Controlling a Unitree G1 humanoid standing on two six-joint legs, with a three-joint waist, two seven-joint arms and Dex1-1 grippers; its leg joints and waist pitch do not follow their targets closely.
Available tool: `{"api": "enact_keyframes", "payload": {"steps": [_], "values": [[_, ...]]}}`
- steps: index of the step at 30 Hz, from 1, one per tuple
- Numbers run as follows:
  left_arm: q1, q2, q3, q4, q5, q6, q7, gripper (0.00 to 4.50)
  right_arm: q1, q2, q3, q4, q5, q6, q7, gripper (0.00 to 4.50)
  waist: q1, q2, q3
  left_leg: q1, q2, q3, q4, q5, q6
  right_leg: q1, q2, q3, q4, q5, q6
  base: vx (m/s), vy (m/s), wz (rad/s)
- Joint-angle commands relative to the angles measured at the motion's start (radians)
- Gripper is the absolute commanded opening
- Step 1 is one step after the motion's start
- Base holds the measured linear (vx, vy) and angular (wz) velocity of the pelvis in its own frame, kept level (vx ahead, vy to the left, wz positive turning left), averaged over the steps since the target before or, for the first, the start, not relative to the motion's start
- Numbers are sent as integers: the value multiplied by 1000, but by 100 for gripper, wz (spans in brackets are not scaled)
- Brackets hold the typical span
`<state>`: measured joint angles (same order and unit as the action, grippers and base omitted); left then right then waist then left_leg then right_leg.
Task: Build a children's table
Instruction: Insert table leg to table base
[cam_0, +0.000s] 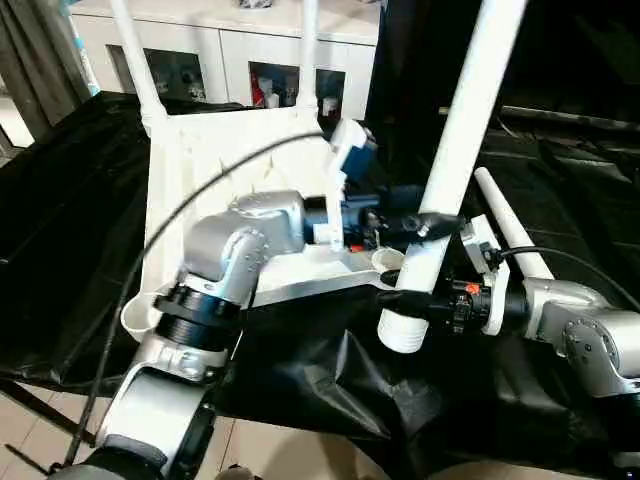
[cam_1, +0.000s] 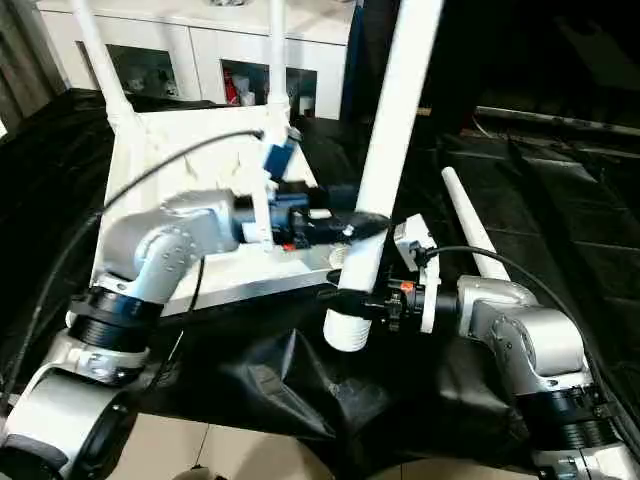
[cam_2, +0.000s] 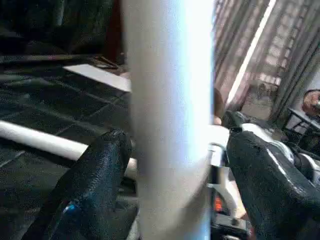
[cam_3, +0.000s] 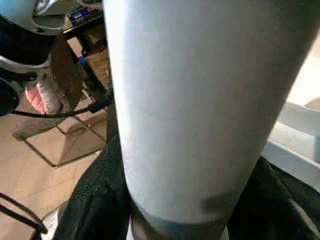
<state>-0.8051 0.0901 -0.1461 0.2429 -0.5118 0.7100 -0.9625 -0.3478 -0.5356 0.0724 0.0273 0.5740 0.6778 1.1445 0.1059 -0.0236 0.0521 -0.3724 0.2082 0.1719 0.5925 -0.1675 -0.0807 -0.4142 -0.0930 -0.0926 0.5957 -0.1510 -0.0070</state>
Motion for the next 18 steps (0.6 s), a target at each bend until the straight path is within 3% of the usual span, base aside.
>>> {"api": "enact_keyframes", "payload": {"steps": [1, 5, 6, 7, 11, 18], "values": [[-28, -13, 5, 9, 1, -7, 18, 354, -5, -21, 7, -32, -9, -1, 13, 191, 7, -18, -72, 2, 13, 3, -61, -182, 48, 65, -44, 38, -76, -317, -143, 0, 0, 0], [-26, -24, 20, -14, -35, 15, 9, 354, -4, -24, 14, -28, -14, -6, 15, 191, 9, -18, -73, 1, 14, 3, -59, -169, 54, 66, -45, 39, -71, -278, -166, 0, 0, 0], [-25, -31, 26, -33, -47, 35, 11, 325, -6, -25, 19, -23, -19, -10, 17, 191, 11, -17, -72, 2, 14, 4, -59, -173, 54, 66, -46, 39, -70, -276, -175, 0, 0, 0], [-27, -33, 27, -37, -50, 42, 17, 325, -7, -24, 21, -22, -21, -11, 17, 191, 12, -17, -72, 3, 15, 4, -60, -176, 53, 65, -47, 39, -70, -280, -177, 0, 0, 0], [-31, -40, 37, -36, -56, 47, 33, 285, -14, -20, 26, -14, -29, -20, 10, 191, 12, -15, -70, 3, 14, 4, -60, -192, 50, 65, -47, 38, -75, -316, -163, 0, 0, 0], [-25, -63, 49, -40, -58, 45, 78, 227, -24, -15, 34, -3, -40, -30, 13, 191, 12, -23, -70, 3, 15, 3, -61, -191, 49, 64, -46, 37, -77, -342, -142, 0, 0, 0]]}}
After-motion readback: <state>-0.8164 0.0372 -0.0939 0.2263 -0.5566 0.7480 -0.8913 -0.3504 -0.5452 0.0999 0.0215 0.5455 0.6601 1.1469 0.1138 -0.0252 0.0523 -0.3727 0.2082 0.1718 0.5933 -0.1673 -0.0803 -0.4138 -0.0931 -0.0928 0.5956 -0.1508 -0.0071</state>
